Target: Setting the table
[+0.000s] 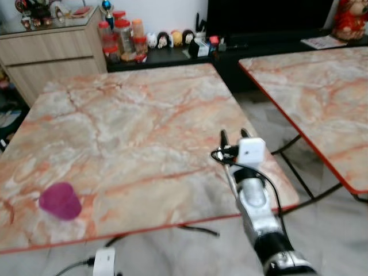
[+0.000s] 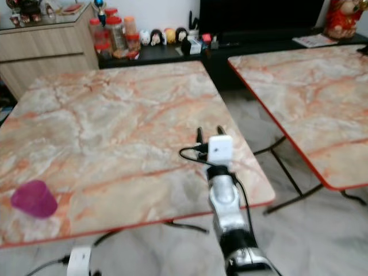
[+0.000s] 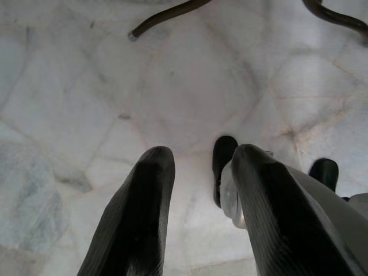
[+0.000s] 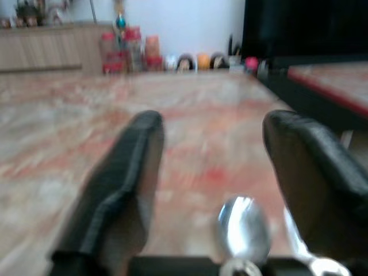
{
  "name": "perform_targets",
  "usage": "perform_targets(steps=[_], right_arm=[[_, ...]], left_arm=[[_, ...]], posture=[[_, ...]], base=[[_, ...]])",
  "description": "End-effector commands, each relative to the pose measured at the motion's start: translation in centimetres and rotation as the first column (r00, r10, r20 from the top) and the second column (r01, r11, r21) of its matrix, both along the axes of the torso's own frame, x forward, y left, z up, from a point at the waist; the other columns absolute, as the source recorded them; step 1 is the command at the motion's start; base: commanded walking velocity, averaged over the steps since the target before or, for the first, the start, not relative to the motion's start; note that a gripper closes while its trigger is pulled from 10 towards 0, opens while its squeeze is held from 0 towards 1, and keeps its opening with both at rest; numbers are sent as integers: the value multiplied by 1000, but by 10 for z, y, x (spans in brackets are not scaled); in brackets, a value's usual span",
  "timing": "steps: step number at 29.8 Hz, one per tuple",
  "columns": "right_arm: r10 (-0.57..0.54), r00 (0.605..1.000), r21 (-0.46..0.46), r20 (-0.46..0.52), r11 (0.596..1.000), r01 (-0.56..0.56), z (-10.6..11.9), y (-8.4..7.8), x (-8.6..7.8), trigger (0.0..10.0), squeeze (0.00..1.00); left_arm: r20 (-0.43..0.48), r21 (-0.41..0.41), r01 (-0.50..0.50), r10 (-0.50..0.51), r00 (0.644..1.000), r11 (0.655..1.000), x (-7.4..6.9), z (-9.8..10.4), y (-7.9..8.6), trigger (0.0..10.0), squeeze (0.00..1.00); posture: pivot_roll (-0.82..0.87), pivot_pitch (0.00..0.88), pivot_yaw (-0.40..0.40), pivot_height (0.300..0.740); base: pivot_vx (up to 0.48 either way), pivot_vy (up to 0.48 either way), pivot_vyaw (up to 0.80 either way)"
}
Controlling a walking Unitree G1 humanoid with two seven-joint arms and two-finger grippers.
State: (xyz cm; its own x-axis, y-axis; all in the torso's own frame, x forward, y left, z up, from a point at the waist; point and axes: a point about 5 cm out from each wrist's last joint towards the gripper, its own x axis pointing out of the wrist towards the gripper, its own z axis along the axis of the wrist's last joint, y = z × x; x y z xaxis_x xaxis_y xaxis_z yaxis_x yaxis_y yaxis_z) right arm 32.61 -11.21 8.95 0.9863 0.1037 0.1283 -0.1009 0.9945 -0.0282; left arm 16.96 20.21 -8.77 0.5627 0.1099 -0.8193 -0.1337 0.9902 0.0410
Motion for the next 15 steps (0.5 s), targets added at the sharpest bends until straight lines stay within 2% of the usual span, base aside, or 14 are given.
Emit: perform_targets(steps=[1, 5, 6, 10, 14, 15], right_arm=[[-17, 1000, 8, -12, 1000, 17, 0, -5, 0, 10000, 1000], [-74, 994, -22, -79, 997, 73, -13, -11, -5, 10000, 1000], [-76, 992, -41, -100, 997, 73, -17, -13, -7, 10000, 0], [-103, 983, -65, -152, 993, 94, -24, -21, -10, 10000, 0], [-113, 980, -65, -162, 992, 104, -25, -23, -10, 10000, 0], [-163, 963, -35, -213, 987, 159, -27, -32, -7, 10000, 0]], left_arm=[[-13, 5, 1, -1, 1000, 1000, -2, -1, 2, 10000, 0], [-14, 4, 2, -2, 1000, 1000, -2, -1, 1, 10000, 0], [-16, 3, 1, -1, 1000, 1000, -3, -1, 2, 10000, 0], [-25, 0, -1, 1, 1000, 1000, -6, -2, 2, 10000, 0], [-27, 0, 0, 0, 1000, 1000, -6, -2, 2, 10000, 0], [-29, -1, 4, -4, 1000, 1000, -6, -3, 2, 10000, 0]], posture=[[5, 5, 49, 740], [6, 8, 49, 740], [4, 11, 50, 740], [1, 11, 49, 740], [1, 11, 49, 740], [-1, 7, 51, 740]], base=[[0, 0, 0], [0, 0, 0], [0, 0, 0], [0, 0, 0], [0, 0, 0], [0, 0, 0]])
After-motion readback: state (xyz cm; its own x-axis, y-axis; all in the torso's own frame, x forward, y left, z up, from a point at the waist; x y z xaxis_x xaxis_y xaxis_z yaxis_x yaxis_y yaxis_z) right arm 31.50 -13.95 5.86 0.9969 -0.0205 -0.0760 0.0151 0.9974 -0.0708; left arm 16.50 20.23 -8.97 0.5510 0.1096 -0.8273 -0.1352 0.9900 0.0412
